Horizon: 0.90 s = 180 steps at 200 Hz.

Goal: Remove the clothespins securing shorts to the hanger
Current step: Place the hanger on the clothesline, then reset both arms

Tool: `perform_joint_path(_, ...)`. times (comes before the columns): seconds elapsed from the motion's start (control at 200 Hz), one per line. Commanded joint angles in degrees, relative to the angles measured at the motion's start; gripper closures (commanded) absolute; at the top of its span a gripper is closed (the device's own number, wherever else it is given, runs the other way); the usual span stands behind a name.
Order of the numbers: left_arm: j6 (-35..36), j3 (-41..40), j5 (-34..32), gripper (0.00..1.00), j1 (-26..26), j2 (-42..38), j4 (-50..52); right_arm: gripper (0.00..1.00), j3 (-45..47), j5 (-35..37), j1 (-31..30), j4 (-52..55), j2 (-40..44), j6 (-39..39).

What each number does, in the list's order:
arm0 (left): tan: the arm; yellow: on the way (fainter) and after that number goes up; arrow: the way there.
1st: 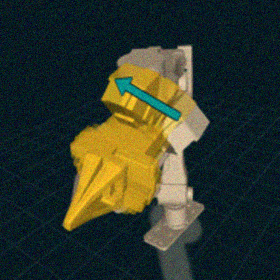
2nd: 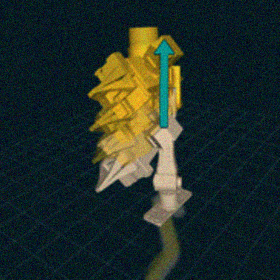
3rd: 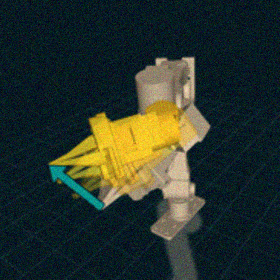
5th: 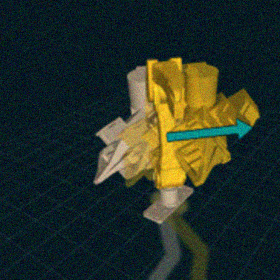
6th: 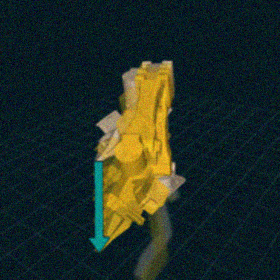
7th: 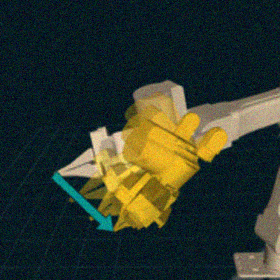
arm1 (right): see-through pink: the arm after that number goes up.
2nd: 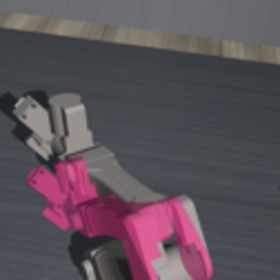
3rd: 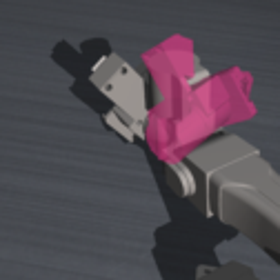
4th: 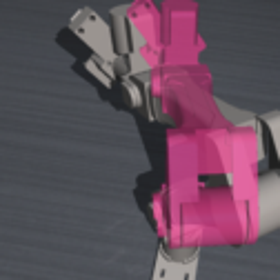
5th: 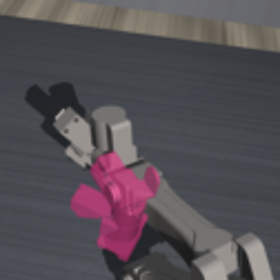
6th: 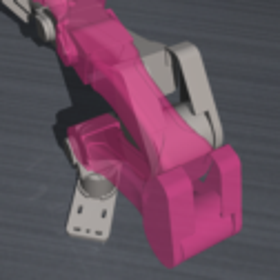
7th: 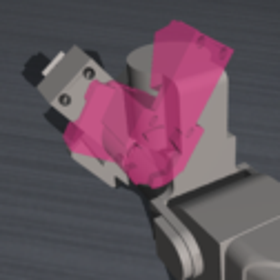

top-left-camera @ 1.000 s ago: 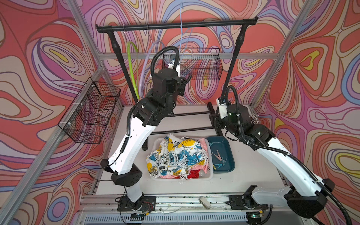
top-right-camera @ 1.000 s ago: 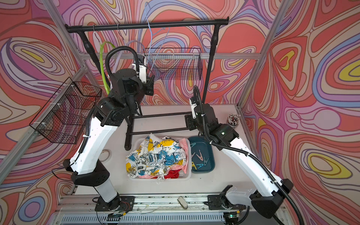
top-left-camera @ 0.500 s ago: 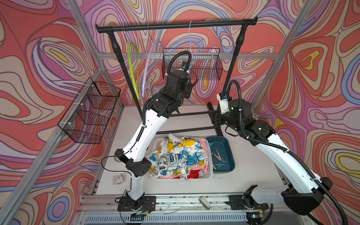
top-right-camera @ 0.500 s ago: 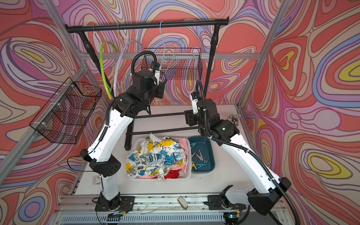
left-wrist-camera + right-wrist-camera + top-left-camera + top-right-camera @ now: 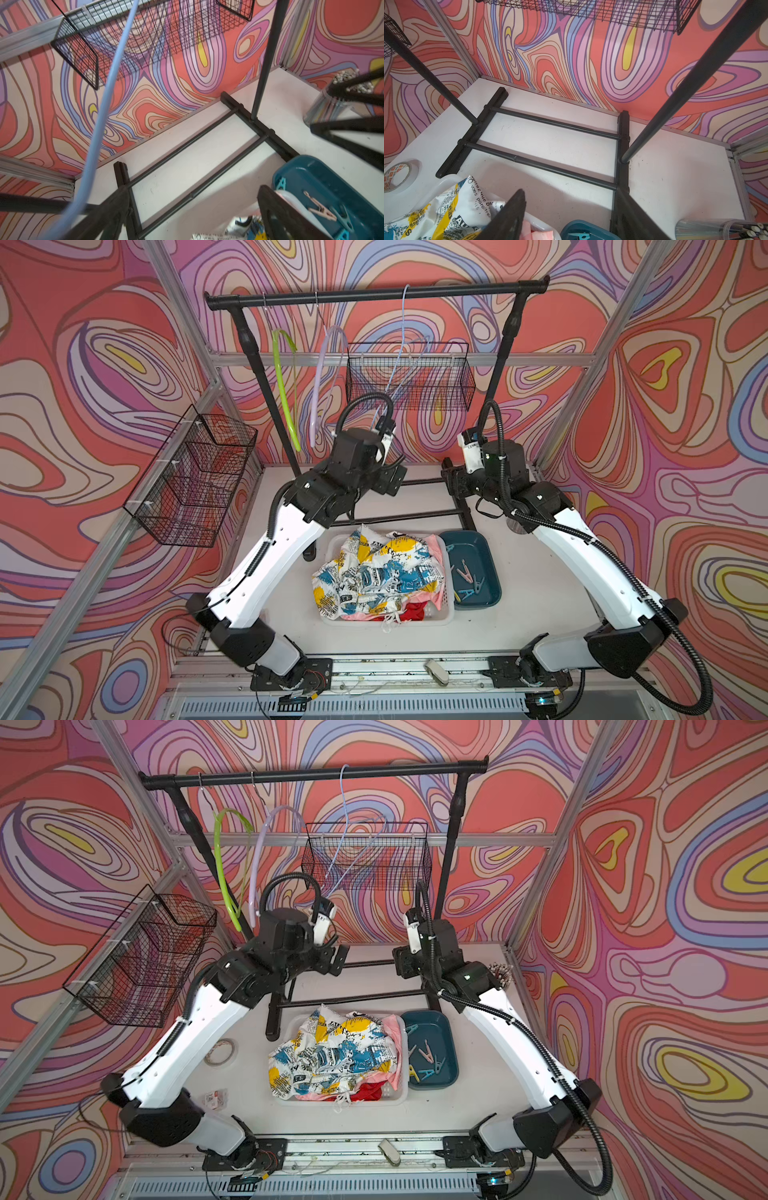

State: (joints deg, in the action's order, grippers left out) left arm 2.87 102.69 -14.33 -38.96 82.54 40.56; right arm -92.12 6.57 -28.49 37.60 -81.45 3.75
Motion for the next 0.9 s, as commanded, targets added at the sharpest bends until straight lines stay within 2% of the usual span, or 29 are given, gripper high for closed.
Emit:
perform_joint_path(0.0, 1.81, -10.50, 3.22, 0.00, 0.20, -8.22, -7.00, 0.29, 1.99, 0.64, 0.48, -0.97, 1.71, 0.58)
perform_joint_path(0.1, 0.86, -18.56, 2.15, 0.00, 0.27, -12.49, -4.40, 0.29, 5.20, 3.22, 0.57, -1.29, 3.37, 0.77)
perform_joint_path(0.281, -3.47, -29.92, -3.03, 0.00, 0.51, -15.47, 3.03, 0.30, 10.48, 5.26, 2.22, -1.86, 3.89, 0.65)
perform_joint_path(0.366, -4.96, -35.32, -2.40, 0.00, 1.03, -17.06, 2.03, 0.30, 12.95, 3.93, 3.39, -3.42, 3.53, 0.60)
perform_joint_path(0.441, -6.66, -38.67, 0.85, 0.00, 3.25, -18.09, 0.28, 0.30, 14.63, 2.03, 5.05, -4.73, 3.27, 1.26)
perform_joint_path(0.636, -10.31, -42.91, 14.85, 0.00, 14.43, -19.87, -6.63, 0.30, 21.59, -4.31, 11.47, -11.29, 4.71, 2.81)
perform_joint_path(0.806, -16.50, -46.88, 29.03, 0.00, 28.85, -18.39, -15.65, 0.30, 30.29, -4.13, 15.88, -20.12, 7.37, 3.21)
perform_joint_path(0.897, -18.23, -49.14, 31.48, 0.00, 34.74, -17.97, -20.37, 0.30, 35.66, -1.17, 18.34, -26.46, 8.24, 3.38)
